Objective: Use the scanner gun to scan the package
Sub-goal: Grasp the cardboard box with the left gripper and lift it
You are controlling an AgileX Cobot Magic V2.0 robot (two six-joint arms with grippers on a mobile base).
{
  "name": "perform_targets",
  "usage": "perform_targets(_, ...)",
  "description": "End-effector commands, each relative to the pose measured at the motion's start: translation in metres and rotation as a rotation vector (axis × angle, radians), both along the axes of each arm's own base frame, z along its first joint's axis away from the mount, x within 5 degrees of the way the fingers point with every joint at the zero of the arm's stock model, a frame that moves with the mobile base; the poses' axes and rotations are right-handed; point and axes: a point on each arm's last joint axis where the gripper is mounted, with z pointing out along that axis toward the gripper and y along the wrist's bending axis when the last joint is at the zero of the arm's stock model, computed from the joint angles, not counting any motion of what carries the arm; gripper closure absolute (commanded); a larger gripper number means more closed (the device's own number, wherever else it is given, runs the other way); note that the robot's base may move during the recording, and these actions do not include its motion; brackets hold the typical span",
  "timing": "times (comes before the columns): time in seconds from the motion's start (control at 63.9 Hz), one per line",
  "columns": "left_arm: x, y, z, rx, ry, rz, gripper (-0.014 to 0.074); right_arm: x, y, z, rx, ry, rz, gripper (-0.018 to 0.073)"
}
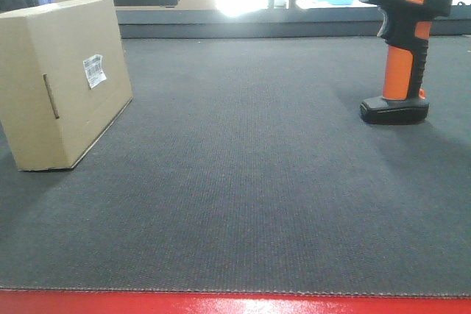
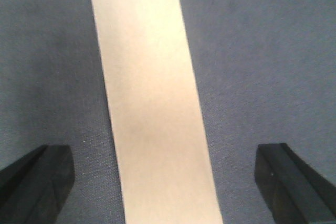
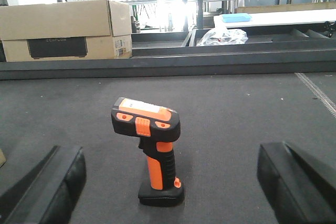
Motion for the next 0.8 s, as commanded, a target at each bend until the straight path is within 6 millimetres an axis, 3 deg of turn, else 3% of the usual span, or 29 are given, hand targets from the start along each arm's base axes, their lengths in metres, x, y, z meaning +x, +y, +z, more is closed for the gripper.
perform_targets(0.0, 0.007, -0.004, -0.008, -0.008, 0.020, -0.004, -0.0005, 0.001, 0.000, 0.004, -0.008, -0.025, -0.001, -0.0009)
perform_targets(0.297, 0.024, -0.007, -0.041, 0.007, 0.103, -0.004, -0.0005, 0.001, 0.000, 0.004, -0.008, -0.025, -0.001, -0.0009)
perform_targets(0.516, 0.028, -0.008, -0.048, 0.010, 0.121, -0.004, 0.0043, 0.001, 0.000, 0.004, -0.008, -0.023, -0.001, -0.0009)
perform_targets(0.61, 0.028, -0.008, -0.048, 0.010, 0.121, -0.004, 0.0176, 0.001, 0.000, 0.004, -0.008, -0.023, -0.001, -0.0009)
perform_targets(0.782, 0.028, -0.007, -0.048, 0.016, 0.119, -0.004, 0.0619, 0.001, 0.000, 0.004, -0.008, -0.023, -0.001, -0.0009)
